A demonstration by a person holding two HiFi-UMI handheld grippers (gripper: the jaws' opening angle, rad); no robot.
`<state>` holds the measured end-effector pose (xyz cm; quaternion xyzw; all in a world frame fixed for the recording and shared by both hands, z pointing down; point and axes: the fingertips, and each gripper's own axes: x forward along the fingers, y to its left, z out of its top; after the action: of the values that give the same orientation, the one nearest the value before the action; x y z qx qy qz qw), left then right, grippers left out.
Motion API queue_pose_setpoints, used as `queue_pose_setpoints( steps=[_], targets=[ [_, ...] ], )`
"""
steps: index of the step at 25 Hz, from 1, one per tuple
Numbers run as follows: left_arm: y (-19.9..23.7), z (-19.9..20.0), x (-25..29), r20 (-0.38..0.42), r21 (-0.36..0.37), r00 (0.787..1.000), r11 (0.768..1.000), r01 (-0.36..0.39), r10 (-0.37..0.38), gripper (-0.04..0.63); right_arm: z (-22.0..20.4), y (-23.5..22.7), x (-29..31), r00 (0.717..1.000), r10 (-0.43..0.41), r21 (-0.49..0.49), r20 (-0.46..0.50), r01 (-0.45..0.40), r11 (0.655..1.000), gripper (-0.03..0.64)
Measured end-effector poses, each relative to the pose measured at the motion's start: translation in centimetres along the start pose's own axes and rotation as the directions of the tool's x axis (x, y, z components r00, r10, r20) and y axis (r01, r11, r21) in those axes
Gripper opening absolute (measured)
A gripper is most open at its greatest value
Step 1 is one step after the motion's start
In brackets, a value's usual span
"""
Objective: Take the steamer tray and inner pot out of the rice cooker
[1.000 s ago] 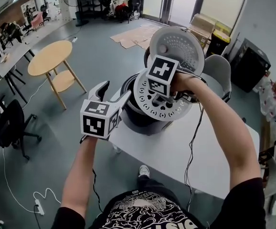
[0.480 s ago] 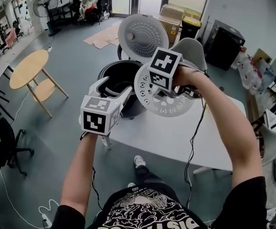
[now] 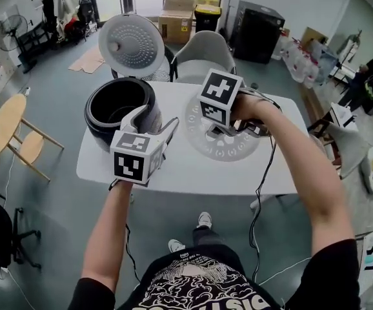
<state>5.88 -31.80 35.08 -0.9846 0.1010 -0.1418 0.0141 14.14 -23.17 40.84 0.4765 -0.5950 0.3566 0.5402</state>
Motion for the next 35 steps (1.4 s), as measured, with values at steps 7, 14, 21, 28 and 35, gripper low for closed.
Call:
queue_pose_setpoints(
  steps=[7,14,21,28,35],
  targets=[
    [-10.5,3.2,6.9,-0.012,0.042,0.990,0.989,0.140,-0.139,0.328,-12.8,-4.4,-1.0,1.000,0.002,0.158,-0.022,0.002,0.987,0.293],
    [-25.5,5.1,17.6,-0.019,0.067,0.970,0.967,0.244,-0.244,0.328,-29.7,-11.8,-0.3,0.999,0.003,0.276,-0.039,0.008,0.961,0.293],
    [-35.9,7.0,26.1,-0.039,0.067,0.950,0.948,0.311,-0.309,0.328,-41.3,-18.0,-0.1,0.999,0.022,0.349,-0.048,-0.004,0.937,0.293],
    [-42.9,5.2,34.7,-0.100,0.037,0.939,0.942,0.334,-0.329,0.328,-49.3,-24.3,4.0,0.999,0.028,0.377,-0.027,-0.016,0.926,0.294],
    [-46.9,1.6,41.0,-0.163,0.017,0.938,0.950,0.311,-0.305,0.328,-53.9,-28.4,10.3,0.999,0.042,0.331,-0.011,-0.036,0.943,0.295]
  ],
)
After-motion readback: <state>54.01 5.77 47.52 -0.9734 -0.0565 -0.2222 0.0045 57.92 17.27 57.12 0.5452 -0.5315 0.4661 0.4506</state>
